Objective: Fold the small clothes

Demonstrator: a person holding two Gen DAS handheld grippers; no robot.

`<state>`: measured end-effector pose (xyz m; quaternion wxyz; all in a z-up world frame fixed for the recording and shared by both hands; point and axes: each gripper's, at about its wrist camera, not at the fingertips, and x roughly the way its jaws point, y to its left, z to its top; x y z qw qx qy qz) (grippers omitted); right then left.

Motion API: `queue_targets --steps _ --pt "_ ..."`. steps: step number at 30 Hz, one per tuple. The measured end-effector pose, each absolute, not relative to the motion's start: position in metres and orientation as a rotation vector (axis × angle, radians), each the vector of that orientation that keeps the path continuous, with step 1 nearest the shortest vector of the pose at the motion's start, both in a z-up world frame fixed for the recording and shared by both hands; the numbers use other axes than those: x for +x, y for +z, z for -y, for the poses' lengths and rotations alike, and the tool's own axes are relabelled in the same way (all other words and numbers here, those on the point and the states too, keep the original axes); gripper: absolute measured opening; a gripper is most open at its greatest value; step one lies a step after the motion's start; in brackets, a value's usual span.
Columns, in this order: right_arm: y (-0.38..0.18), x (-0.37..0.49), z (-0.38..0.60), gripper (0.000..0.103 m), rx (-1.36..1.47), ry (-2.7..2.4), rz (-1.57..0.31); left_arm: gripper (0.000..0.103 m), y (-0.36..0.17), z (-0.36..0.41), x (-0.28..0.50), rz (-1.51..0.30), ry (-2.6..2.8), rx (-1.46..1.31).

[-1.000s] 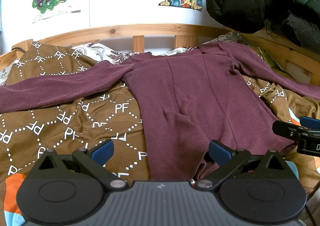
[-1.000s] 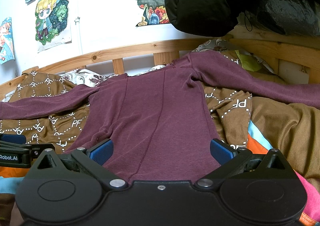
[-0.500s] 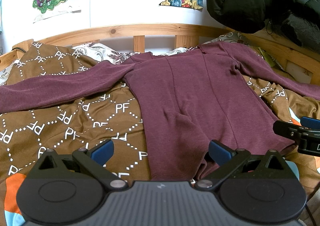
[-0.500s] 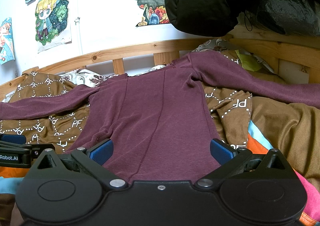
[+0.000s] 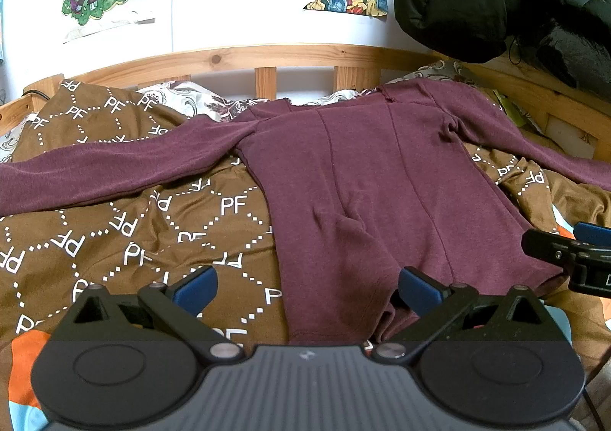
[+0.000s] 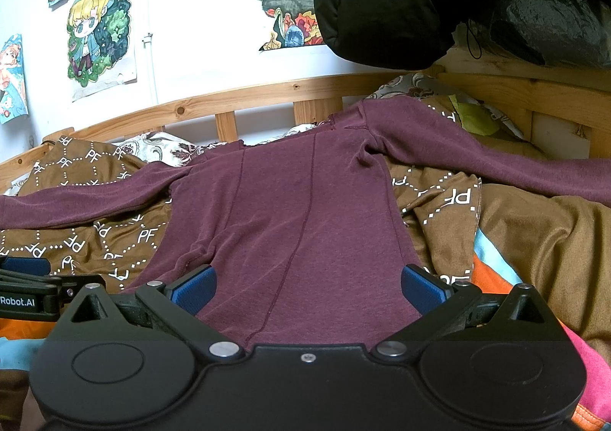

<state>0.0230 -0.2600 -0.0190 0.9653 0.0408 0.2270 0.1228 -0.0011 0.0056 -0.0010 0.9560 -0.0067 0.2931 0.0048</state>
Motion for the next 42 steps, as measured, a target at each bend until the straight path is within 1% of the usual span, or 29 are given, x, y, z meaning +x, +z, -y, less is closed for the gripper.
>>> queue_targets --steps 14,20,29,36,42 --pt "-0.017 0.024 0.266 0.103 0.11 0.232 -0.47 0.102 -0.004 -0.002 0.008 -0.623 0.036 0.012" --pt "-0.011 0.035 0.273 0.103 0.082 0.156 -0.512 0.102 0.0 -0.006 0.023 -0.655 0.098 0.02" --pt "0.001 0.066 0.307 0.103 0.088 0.011 -0.562 0.102 0.025 -0.02 0.062 -0.673 0.157 0.001" --pt "0.003 0.093 0.329 0.103 0.112 -0.033 -0.596 0.102 0.052 -0.024 0.104 -0.737 0.194 -0.003" --pt "0.009 0.125 0.344 0.103 0.118 -0.066 -0.602 0.102 0.075 -0.01 0.131 -0.712 0.184 0.098"
